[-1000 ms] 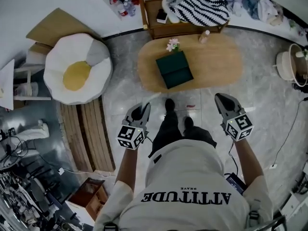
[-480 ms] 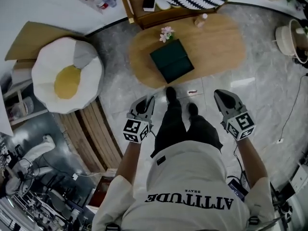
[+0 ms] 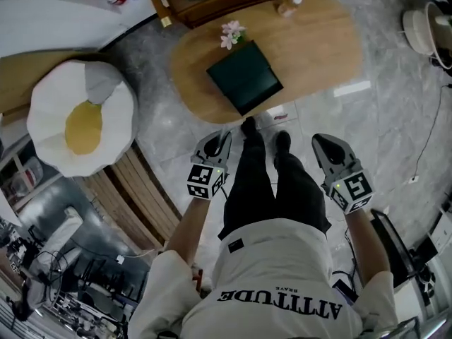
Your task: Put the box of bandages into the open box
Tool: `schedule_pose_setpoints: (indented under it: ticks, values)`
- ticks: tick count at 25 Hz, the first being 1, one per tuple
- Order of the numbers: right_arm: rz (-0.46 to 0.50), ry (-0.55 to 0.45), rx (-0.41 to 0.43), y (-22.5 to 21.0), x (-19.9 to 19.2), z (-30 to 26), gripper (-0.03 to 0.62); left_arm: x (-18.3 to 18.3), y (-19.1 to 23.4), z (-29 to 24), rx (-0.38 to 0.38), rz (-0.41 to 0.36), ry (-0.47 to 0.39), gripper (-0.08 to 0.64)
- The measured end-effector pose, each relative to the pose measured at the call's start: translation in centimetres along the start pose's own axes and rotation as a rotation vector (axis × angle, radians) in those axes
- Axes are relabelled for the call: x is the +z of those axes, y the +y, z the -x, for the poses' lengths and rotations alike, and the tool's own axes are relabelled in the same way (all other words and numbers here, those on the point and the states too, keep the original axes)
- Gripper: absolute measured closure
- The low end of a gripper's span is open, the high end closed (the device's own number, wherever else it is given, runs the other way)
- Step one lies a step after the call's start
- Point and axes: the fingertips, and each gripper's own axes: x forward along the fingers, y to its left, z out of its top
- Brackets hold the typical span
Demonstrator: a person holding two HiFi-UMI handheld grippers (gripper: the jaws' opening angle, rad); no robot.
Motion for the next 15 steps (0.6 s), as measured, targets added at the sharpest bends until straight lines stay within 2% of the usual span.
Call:
schedule_pose_setpoints:
  ticks: [6, 9, 15]
  values:
    - [-0.071, 0.017, -0.019, -0.3, -2.4, -2.0, 0.569, -3.0, 1.9, -3.9, -0.020, 0.018, 0.058, 0.526]
    - [-0.071, 0.017, -0.018, -0.8, -3.2, -2.9, 0.569, -4.5, 2.5, -5.9, -0.023, 0.027, 0.079, 0.526]
    - [-0.122, 0.021, -0.033, -2.4, -5.3, -4.7, 0.569, -7.0, 4.5, -9.7, 0.003, 0.042, 0.096, 0.526]
